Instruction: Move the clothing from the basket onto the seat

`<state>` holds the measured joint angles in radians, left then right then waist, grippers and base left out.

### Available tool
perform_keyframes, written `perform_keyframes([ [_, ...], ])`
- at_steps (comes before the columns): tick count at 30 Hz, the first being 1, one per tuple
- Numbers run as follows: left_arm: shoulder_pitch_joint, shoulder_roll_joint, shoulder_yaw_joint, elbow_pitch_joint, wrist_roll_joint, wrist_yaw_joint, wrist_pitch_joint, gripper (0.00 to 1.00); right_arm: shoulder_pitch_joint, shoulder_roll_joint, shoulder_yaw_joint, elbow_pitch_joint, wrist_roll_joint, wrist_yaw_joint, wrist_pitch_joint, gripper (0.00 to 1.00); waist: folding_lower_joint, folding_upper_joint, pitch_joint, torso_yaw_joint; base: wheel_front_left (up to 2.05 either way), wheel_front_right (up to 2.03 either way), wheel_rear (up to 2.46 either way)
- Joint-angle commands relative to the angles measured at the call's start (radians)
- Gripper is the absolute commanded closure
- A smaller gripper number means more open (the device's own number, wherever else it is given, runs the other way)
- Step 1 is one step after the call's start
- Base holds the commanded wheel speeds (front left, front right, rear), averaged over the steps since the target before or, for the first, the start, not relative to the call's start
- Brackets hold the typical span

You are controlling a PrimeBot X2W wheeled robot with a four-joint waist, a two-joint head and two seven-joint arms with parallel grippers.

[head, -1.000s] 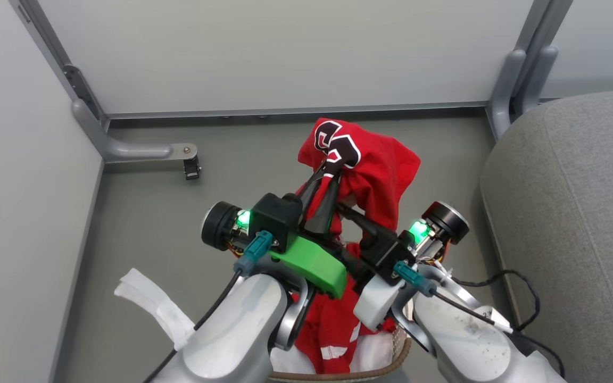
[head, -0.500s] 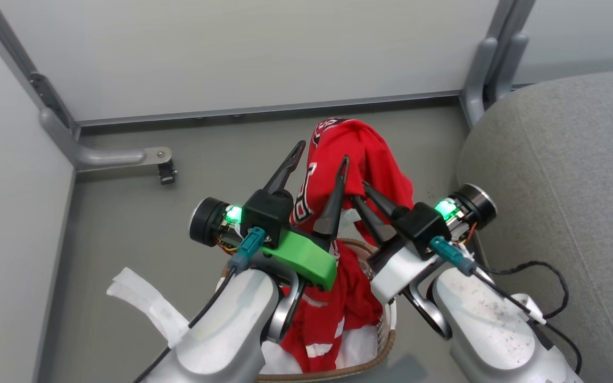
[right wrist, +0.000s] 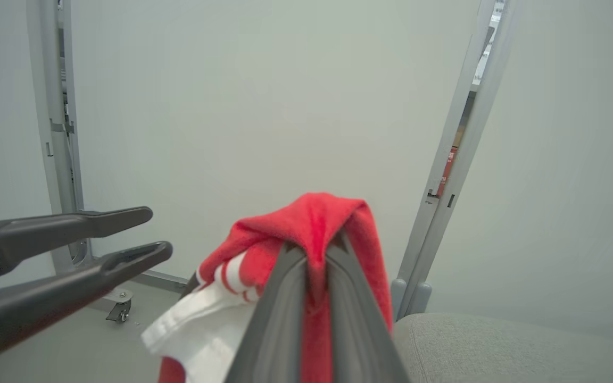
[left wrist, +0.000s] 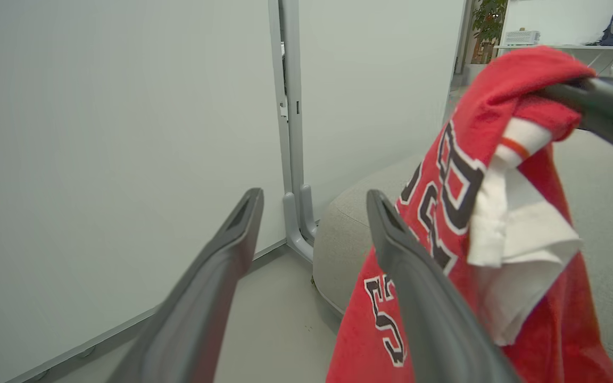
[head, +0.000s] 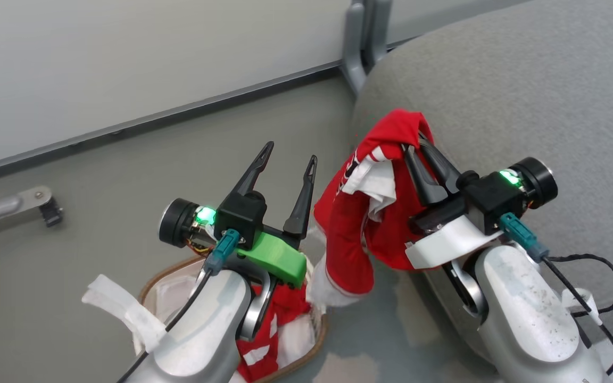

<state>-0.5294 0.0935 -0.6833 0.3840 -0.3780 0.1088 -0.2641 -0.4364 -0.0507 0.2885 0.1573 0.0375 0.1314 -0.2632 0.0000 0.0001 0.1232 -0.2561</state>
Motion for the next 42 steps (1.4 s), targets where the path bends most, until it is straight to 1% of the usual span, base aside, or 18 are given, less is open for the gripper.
perform_keyframes([
  [1,0.018,0.009,0.006,-0.004,0.008,-0.004,0.0,0.0,0.012,-0.002,-0.008,-0.014,0.006,-0.001,-0.002,1.0,0.0,-0.0001,0.036,-0.157,0.0,0.0,0.0],
  [5,0.039,0.012,0.03,-0.004,0.021,-0.017,-0.001,0.0,0.02,-0.002,-0.029,-0.035,0.006,-0.001,-0.002,1.0,0.0,-0.0001,0.042,-0.221,0.0,0.0,0.0],
  [9,0.057,0.007,0.045,-0.002,0.035,-0.025,-0.001,0.0,0.013,-0.002,-0.059,-0.049,-0.001,-0.001,-0.002,1.0,0.0,-0.0001,0.056,-0.263,0.0,0.0,0.0],
  [14,0.054,0.005,0.056,0.002,0.059,-0.036,-0.001,0.0,-0.055,-0.002,-0.113,-0.049,-0.037,-0.001,-0.002,1.0,0.0,-0.0001,0.095,-0.275,0.0,0.0,0.0],
  [16,0.048,0.008,0.053,0.009,0.07,-0.043,-0.001,0.0,-0.099,-0.023,-0.145,-0.044,-0.052,-0.001,-0.002,1.0,0.0,-0.0001,0.116,-0.27,0.0,0.0,0.0],
  [19,0.035,0.012,0.053,0.018,0.083,-0.051,-0.001,0.0,-0.186,-0.069,-0.184,-0.038,-0.075,-0.001,-0.002,1.0,0.0,-0.0001,0.154,-0.256,0.0,0.0,0.0],
  [24,0.006,0.016,0.043,0.03,0.108,-0.064,-0.001,0.0,-0.346,-0.182,-0.248,0.006,-0.114,-0.001,-0.002,1.0,0.0,-0.0001,0.23,-0.214,0.0,0.0,0.0],
  [25,-0.006,0.017,0.038,0.034,0.116,-0.066,-0.001,0.0,-0.39,-0.216,-0.269,0.022,-0.121,-0.001,-0.002,1.0,0.0,-0.0001,0.255,-0.198,0.0,0.0,0.0],
  [27,-0.023,0.023,0.038,0.038,0.121,-0.064,-0.001,0.0,-0.453,-0.263,-0.287,0.053,-0.139,-0.001,-0.002,1.0,0.0,-0.0001,0.288,-0.176,0.0,0.0,0.0],
  [31,-0.055,0.028,0.038,0.031,0.133,-0.063,-0.001,0.0,-0.551,-0.345,-0.325,0.116,-0.177,-0.002,-0.002,1.0,0.0,-0.0001,0.355,-0.125,0.0,0.0,0.0],
  [33,-0.068,0.034,0.043,0.029,0.134,-0.06,-0.001,0.0,-0.59,-0.373,-0.343,0.163,-0.184,-0.002,-0.002,1.0,0.0,-0.0001,0.383,-0.103,0.0,0.0,0.0],
  [38,-0.087,0.039,0.054,0.023,0.137,-0.054,-0.001,0.0,-0.627,-0.393,-0.388,0.312,-0.197,-0.002,-0.001,1.0,0.0,-0.0001,0.435,-0.059,0.0,0.0,0.0],
  [42,-0.087,0.031,0.05,0.028,0.137,-0.056,-0.001,0.0,-0.582,-0.368,-0.451,0.445,-0.222,-0.002,-0.001,1.0,0.0,-0.0001,0.455,-0.026,0.0,0.0,0.0],
])
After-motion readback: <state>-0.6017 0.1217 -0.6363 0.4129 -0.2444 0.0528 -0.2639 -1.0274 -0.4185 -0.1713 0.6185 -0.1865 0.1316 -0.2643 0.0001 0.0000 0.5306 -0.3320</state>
